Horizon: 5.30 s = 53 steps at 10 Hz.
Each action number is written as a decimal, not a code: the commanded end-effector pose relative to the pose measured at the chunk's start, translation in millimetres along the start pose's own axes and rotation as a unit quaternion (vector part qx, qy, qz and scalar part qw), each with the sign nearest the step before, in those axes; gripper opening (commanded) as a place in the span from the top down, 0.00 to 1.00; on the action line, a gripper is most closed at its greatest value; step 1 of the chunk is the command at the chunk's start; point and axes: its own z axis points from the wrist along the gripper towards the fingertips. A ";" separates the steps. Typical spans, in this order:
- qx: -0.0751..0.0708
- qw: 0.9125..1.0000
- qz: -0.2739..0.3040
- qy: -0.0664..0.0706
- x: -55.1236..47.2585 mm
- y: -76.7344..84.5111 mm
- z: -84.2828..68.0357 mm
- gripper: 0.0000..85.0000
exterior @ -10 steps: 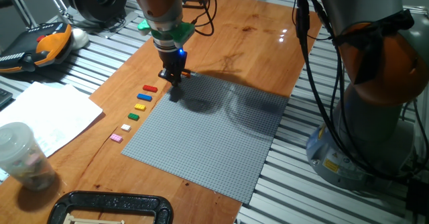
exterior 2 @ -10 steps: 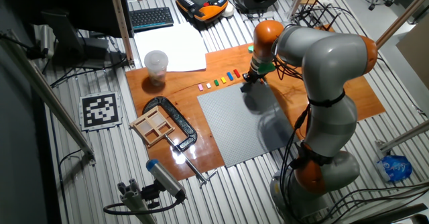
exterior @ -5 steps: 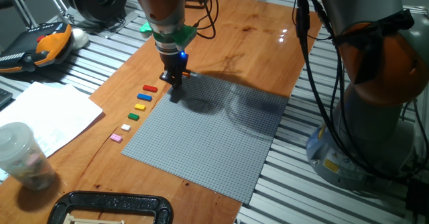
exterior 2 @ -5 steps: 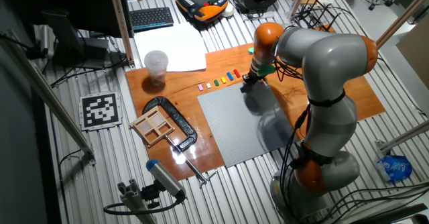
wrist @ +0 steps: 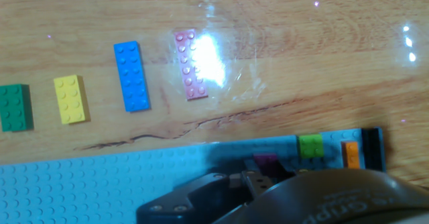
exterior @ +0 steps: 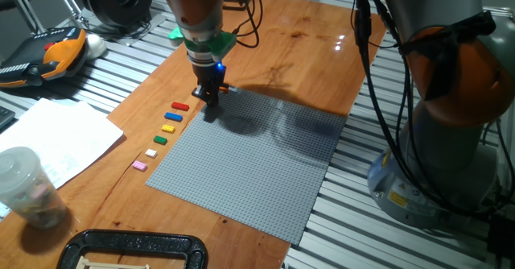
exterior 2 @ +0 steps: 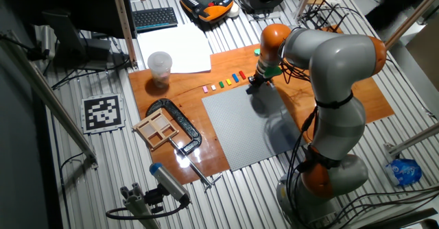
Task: Build with small Lego blocks
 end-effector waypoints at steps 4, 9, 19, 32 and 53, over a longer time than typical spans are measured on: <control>-0.004 1.000 0.013 0.008 0.9 4.4 -5.2 1.00; -0.001 1.000 0.027 0.003 1.2 5.7 -9.3 0.60; 0.007 1.000 0.021 -0.001 3.4 6.0 -9.1 0.80; 0.005 1.000 0.003 0.001 0.8 2.6 -0.5 1.00; 0.003 0.999 0.036 0.006 4.5 15.3 -14.7 0.60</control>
